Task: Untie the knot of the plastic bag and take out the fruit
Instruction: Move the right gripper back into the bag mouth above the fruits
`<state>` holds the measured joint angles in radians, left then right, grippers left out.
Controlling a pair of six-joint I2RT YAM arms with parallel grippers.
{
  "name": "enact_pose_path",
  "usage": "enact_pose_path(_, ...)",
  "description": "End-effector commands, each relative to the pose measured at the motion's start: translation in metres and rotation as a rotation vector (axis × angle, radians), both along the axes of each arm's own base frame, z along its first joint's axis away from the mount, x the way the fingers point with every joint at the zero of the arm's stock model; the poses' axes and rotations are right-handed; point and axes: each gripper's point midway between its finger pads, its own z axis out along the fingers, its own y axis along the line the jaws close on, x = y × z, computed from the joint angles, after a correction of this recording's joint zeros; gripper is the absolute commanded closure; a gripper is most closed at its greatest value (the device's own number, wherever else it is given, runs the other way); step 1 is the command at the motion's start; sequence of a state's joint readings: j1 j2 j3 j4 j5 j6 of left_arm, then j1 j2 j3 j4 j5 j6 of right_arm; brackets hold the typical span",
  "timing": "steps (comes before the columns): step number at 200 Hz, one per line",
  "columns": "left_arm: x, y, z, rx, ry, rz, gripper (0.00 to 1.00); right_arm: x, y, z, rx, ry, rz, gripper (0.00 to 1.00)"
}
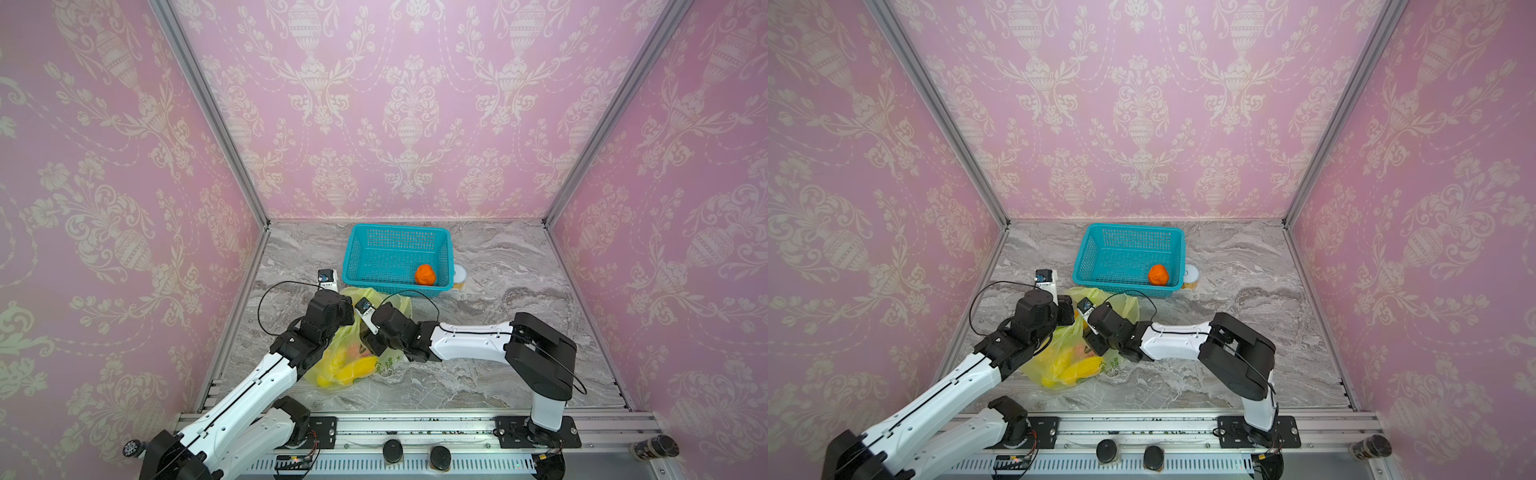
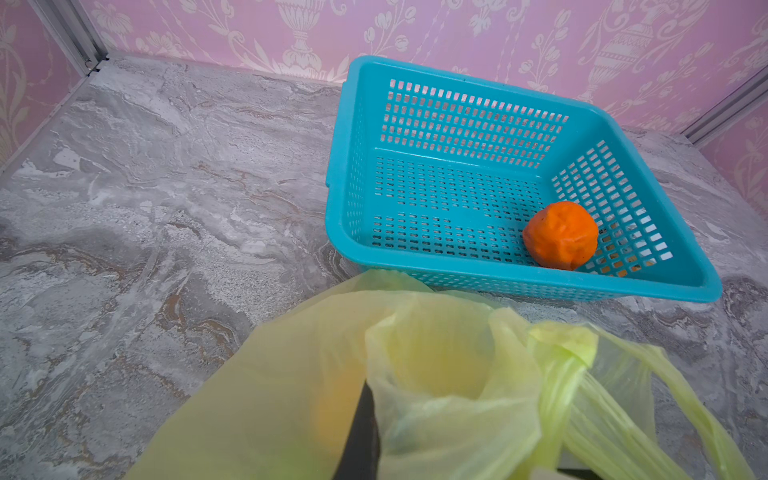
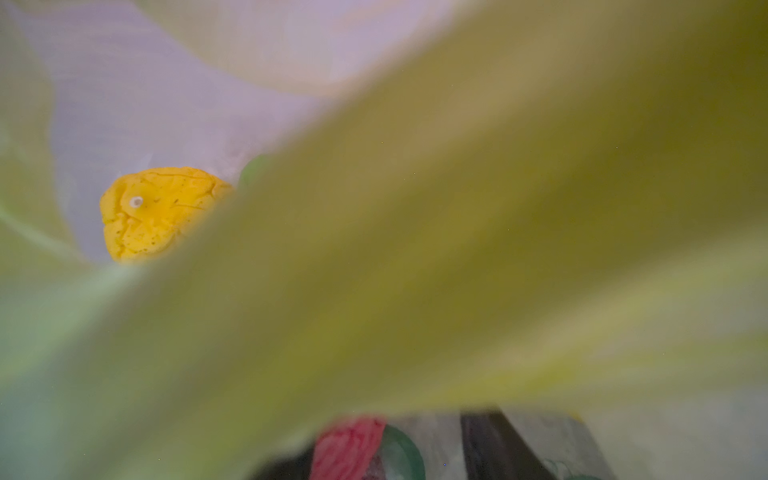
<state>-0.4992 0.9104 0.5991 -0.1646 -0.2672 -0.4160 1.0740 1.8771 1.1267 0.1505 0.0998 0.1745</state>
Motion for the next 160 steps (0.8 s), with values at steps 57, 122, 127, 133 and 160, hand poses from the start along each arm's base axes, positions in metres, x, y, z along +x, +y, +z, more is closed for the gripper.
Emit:
enact_pose_path(57, -0.001, 0.003, -0.001, 0.012, -0.004, -0.007, 1.0, -0.032, 0.014, -0.02, -0.061, 0.068, 0.105, 0.23)
enact_pose_path(122, -0.001, 0.003, 0.0, 0.011, -0.007, -0.005, 1.0, -0.057, 0.026, -0.008, 0.012, 0.087, 0.212, 0.09)
enact_pose_path(127, -0.001, 0.003, 0.0, 0.01, -0.005, -0.005, 1.0, -0.058, 0.026, -0.008, 0.014, 0.091, 0.22, 0.09)
enact_pose_path(133, -0.001, 0.003, -0.001, 0.011, -0.005, -0.005, 1.0, -0.061, 0.027, -0.007, 0.02, 0.095, 0.233, 0.08)
enact_pose_path(160, -0.001, 0.003, -0.001, 0.011, -0.003, -0.006, 1.0, -0.073, 0.03, 0.004, 0.068, 0.107, 0.281, 0.05)
